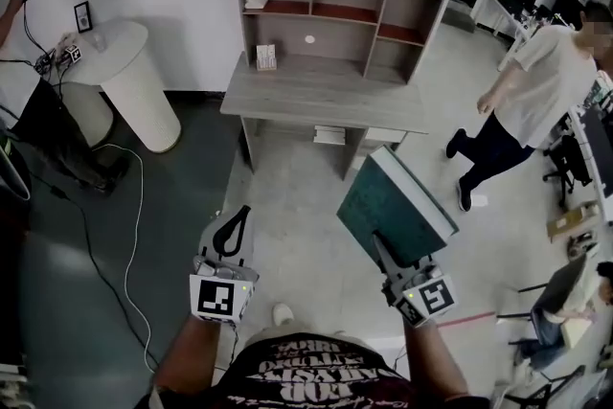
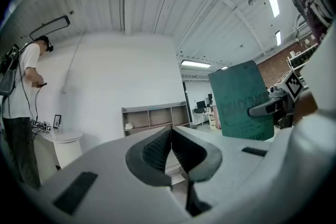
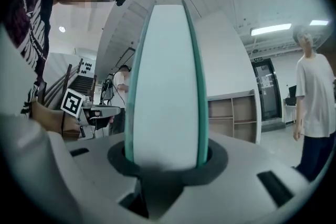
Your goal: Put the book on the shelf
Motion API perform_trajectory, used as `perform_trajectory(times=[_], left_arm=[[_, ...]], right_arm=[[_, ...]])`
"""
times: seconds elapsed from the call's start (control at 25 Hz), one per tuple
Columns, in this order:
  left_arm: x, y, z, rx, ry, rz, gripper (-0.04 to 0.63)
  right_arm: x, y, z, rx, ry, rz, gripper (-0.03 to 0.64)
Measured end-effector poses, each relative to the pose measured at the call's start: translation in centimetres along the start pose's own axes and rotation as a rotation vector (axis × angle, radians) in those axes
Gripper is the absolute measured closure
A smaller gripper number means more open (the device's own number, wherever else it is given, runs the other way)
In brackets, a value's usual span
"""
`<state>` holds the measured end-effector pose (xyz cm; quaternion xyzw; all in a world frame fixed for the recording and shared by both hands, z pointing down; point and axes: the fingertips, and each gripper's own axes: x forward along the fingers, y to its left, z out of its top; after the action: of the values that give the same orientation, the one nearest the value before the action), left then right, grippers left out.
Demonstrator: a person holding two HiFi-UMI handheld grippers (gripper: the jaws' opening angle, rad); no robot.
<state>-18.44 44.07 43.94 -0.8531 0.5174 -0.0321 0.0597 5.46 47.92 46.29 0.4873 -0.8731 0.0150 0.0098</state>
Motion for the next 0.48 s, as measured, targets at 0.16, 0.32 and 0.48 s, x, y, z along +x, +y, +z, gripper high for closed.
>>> perform_trajectory(times=[0.16, 0.32, 0.48], left_arm=[[0.8, 1.9, -1.1, -0.010, 0.011, -0.025, 0.588], [1.5, 3.3, -2.0, -0.012, 0.019, -0.054, 0.588], [2.3, 3.4, -2.2, 0.009, 0.006, -0.095, 0.588]], right_arm=[[1.8, 0.5, -0.7, 0.025, 0.017, -0.016, 0.454], [2.6, 0.8, -0.6, 0.065, 0.009, -0.044, 0.454], [3.0, 0.8, 1.3, 0.077, -0.030, -0.064, 0.454]])
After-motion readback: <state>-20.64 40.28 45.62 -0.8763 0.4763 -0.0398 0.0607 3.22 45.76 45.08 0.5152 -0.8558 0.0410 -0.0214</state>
